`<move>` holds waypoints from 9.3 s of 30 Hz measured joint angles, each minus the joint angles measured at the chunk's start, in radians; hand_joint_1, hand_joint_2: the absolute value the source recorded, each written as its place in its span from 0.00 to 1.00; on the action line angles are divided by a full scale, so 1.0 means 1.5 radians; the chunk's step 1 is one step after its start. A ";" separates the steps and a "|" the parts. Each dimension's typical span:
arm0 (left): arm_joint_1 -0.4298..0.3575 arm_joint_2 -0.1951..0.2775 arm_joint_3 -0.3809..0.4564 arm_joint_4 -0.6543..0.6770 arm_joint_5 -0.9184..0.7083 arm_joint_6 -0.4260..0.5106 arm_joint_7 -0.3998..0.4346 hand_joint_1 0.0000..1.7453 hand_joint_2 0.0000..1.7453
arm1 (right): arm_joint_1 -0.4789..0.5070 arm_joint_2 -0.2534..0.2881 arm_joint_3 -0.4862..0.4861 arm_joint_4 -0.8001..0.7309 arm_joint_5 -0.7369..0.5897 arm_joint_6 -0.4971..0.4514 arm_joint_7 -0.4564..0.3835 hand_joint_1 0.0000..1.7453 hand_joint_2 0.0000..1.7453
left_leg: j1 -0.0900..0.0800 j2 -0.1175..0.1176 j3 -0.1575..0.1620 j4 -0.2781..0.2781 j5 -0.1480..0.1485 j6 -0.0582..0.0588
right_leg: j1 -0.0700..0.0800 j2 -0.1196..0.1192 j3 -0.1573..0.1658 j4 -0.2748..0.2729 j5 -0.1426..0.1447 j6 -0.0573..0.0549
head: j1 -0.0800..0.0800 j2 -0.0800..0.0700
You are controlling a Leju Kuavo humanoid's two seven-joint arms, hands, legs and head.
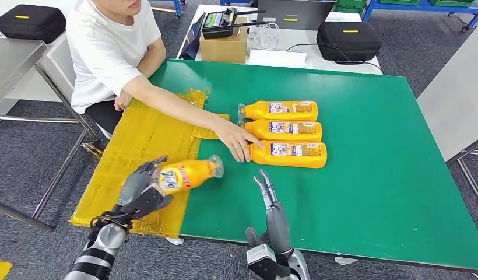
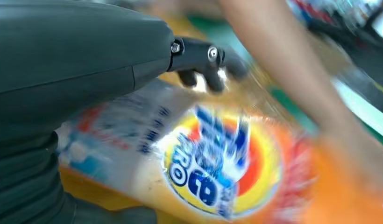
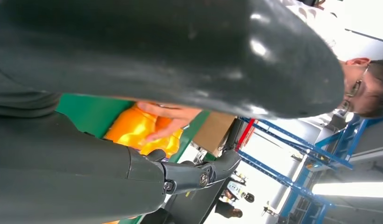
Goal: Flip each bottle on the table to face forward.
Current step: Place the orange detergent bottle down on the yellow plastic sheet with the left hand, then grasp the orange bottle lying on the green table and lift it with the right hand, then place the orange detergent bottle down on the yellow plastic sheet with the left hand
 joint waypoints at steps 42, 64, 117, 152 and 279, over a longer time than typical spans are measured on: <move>0.073 -0.115 -0.009 -0.321 0.532 -0.002 -0.042 0.00 1.00 | -0.005 -0.021 -0.002 0.000 0.187 -0.105 0.065 0.00 1.00 | 0.001 0.001 -0.003 0.000 0.000 0.000 | 0.001 0.001 -0.003 0.000 0.000 0.000 | 0.000 0.000; 0.185 -0.139 0.012 -0.484 0.546 -0.048 -0.076 0.00 1.00 | 0.073 -0.234 -0.124 -0.192 0.591 0.023 0.428 0.00 1.00 | 0.000 0.001 -0.003 0.000 -0.001 0.000 | 0.000 0.001 -0.003 0.000 0.000 0.000 | 0.000 0.000; 0.151 -0.131 -0.012 -0.435 0.527 -0.072 -0.075 0.00 1.00 | -0.204 -0.225 -0.105 0.233 0.446 0.183 0.365 1.00 1.00 | 0.000 0.005 0.009 0.000 -0.001 0.000 | 0.000 0.004 0.005 -0.001 0.000 0.000 | 0.000 0.000; 0.147 -0.164 -0.153 -0.280 0.608 -0.026 -0.043 0.00 1.00 | 0.013 0.004 -0.222 -0.048 -0.065 0.114 0.093 1.00 1.00 | 0.001 0.005 0.002 0.000 -0.001 0.000 | 0.001 0.005 0.000 0.000 0.000 0.000 | 0.000 0.000; 0.064 -0.013 -0.106 -0.339 0.332 -0.064 0.016 0.00 1.00 | -0.032 0.054 -0.087 -0.034 0.189 -0.109 0.155 0.00 1.00 | 0.001 0.003 0.000 0.000 0.000 0.000 | 0.001 0.003 -0.002 0.001 0.000 0.000 | 0.000 0.000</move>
